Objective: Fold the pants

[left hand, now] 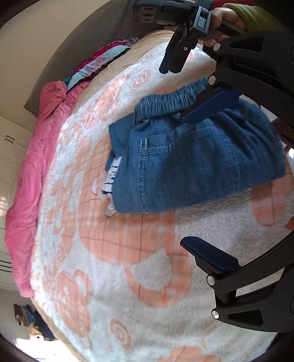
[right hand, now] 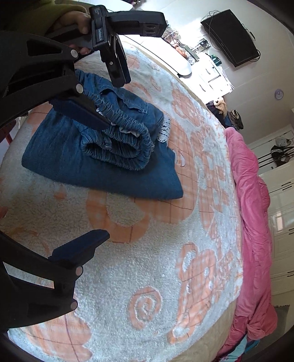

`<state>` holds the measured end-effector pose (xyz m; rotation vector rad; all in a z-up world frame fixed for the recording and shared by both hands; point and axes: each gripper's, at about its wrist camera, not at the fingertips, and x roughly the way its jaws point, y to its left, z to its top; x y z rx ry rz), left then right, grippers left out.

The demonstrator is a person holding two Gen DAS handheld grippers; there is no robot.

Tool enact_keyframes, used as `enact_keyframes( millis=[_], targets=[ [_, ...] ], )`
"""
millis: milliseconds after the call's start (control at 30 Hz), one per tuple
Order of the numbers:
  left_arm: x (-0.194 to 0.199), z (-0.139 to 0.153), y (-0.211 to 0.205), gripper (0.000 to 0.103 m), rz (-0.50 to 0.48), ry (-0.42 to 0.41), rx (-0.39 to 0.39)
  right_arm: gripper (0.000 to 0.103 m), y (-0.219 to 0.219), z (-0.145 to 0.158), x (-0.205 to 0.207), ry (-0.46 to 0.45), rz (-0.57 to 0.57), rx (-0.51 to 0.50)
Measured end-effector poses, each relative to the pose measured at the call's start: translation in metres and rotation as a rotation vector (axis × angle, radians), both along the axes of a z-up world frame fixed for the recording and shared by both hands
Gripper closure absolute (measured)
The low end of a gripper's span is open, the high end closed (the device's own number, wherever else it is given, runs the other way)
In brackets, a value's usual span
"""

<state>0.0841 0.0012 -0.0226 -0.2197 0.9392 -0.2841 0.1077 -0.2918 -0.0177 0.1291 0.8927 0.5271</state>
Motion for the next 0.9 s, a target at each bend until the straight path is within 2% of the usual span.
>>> enact_keyframes(
  millis=[100, 233, 300, 400, 500, 533, 567, 633, 733, 833, 900],
  targets=[
    [0.006, -0.011, 0.001, 0.01, -0.007, 0.03, -0.033, 0.014, 0.001, -0.005, 0.005, 0.022, 0.012, 0.023],
    [0.009, -0.018, -0.001, 0.011, -0.017, 0.028, -0.029, 0.015, 0.003, -0.012, 0.016, 0.053, 0.031, 0.041],
    [0.011, -0.02, -0.002, 0.02, -0.024, 0.025, -0.024, 0.016, 0.006, -0.016, 0.022, 0.079, 0.038, 0.056],
    [0.012, -0.02, -0.004, 0.024, -0.033, 0.021, -0.014, 0.024, 0.013, -0.023, 0.032, 0.11, 0.059, 0.046],
    [0.013, -0.021, -0.007, 0.04, -0.053, 0.023, -0.023, 0.03, 0.019, -0.028, 0.036, 0.124, 0.083, 0.046],
    [0.013, -0.021, -0.008, 0.042, -0.06, 0.024, -0.025, 0.036, 0.021, -0.028, 0.038, 0.126, 0.093, 0.055],
    [0.014, -0.022, -0.009, 0.043, -0.063, 0.025, -0.023, 0.048, 0.023, -0.029, 0.039, 0.128, 0.106, 0.064],
    [0.015, -0.023, -0.01, 0.043, -0.063, 0.027, -0.023, 0.055, 0.026, -0.029, 0.041, 0.14, 0.134, 0.086],
    [0.016, -0.023, -0.011, 0.043, -0.062, 0.025, -0.022, 0.054, 0.028, -0.031, 0.043, 0.138, 0.134, 0.077],
    [0.017, -0.025, -0.012, 0.04, -0.062, 0.023, -0.021, 0.047, 0.026, -0.037, 0.044, 0.156, 0.11, 0.104],
    [0.018, -0.026, -0.014, 0.038, -0.064, 0.02, -0.017, 0.046, 0.028, -0.04, 0.043, 0.14, 0.111, 0.097]
  ],
)
